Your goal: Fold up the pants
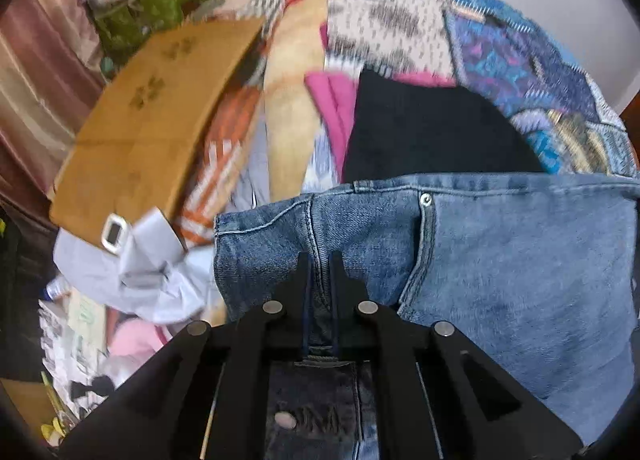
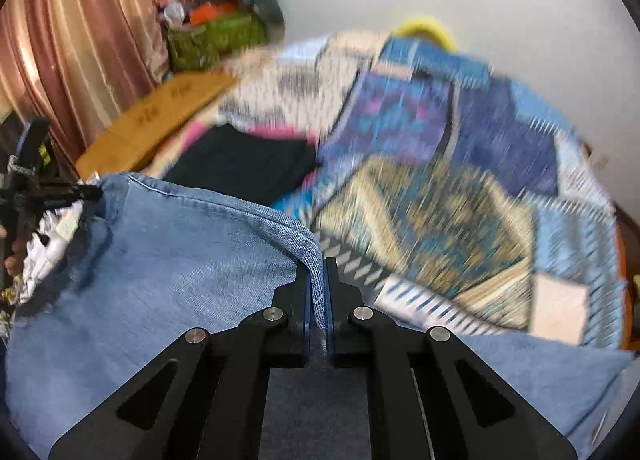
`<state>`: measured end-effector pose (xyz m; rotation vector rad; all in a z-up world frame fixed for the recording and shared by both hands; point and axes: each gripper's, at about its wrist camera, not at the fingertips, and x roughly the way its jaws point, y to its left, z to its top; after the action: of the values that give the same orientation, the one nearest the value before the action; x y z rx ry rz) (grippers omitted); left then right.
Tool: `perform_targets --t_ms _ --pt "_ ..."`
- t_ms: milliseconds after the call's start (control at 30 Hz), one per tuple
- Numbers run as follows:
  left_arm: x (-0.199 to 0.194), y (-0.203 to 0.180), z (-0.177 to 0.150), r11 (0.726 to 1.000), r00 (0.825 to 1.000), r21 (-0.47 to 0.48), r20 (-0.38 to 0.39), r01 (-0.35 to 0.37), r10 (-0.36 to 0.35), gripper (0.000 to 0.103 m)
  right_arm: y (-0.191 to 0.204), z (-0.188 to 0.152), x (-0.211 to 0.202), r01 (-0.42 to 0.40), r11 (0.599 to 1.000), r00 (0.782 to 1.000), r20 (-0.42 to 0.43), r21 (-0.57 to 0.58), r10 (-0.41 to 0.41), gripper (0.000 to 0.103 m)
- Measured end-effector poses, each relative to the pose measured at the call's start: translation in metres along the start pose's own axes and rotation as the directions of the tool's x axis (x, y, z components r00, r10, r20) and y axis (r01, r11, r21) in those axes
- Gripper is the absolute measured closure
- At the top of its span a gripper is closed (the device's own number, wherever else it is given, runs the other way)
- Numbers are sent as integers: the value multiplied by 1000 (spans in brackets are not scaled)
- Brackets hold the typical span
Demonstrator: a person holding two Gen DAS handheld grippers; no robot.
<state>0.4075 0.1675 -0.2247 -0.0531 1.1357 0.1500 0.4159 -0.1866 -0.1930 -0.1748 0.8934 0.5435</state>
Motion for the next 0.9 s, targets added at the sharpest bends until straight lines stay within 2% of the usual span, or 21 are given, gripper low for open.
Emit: perform_targets --t_ms 33,133,233,333,500,700,867,900 --pt "-9 -1 3 1000 1000 -1 26 -4 4 97 0 7 -16 12 1000 999 39 -3 -12 98" --pt "-41 -1 10 999 994 -20 103 25 -23 97 3 13 -43 27 1000 996 82 -8 -26 98" --pt "-61 -4 1 1000 991 -3 134 24 -24 97 10 3 -63 24 1000 995 97 -2 -23 98" --pt "-72 -6 -17 1000 990 11 141 15 -16 97 23 -14 -75 25 1000 994 104 -16 -23 98" --pt "-90 4 -46 999 988 -7 153 39 -37 97 40 -40 -99 7 1000 992 127 -15 -5 98" --pt "-109 18 -73 999 990 -27 135 47 -43 97 62 -74 -114 -28 999 992 122 -15 30 98" --pt "-122 22 -101 1000 989 -8 144 -28 29 97 79 -102 -124 -52 998 993 109 -20 54 98" --pt "-123 23 -112 1000 990 -14 140 -25 26 97 82 -109 -124 -57 998 992 109 -13 58 98"
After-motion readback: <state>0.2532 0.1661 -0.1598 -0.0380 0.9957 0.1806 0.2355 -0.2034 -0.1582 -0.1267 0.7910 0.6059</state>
